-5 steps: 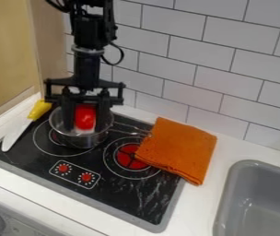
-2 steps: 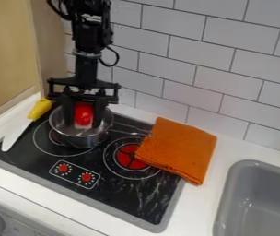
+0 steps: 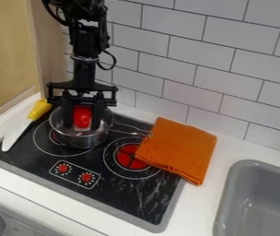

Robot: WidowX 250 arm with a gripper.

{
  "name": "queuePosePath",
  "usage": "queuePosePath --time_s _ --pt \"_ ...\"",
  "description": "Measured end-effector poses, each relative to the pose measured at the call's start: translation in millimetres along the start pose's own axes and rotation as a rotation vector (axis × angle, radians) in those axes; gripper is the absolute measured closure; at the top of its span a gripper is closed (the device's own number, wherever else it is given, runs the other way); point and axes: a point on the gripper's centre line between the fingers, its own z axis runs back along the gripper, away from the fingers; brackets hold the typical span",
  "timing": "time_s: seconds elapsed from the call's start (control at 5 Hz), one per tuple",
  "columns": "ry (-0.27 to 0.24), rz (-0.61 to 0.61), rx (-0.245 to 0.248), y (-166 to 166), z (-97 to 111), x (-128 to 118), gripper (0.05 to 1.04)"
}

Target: Put the red object inside the pot

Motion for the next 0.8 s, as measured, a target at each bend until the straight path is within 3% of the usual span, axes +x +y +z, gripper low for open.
queuePosePath --time_s 0.2,0.4,0.8 --pt "0.015 -0.017 -0.012 0 -1 -6 0.160" --pt "-0.026 -0.017 -0.024 2 17 -8 0.063" --pt "-0.110 -0.003 -0.036 13 56 -19 0.087"
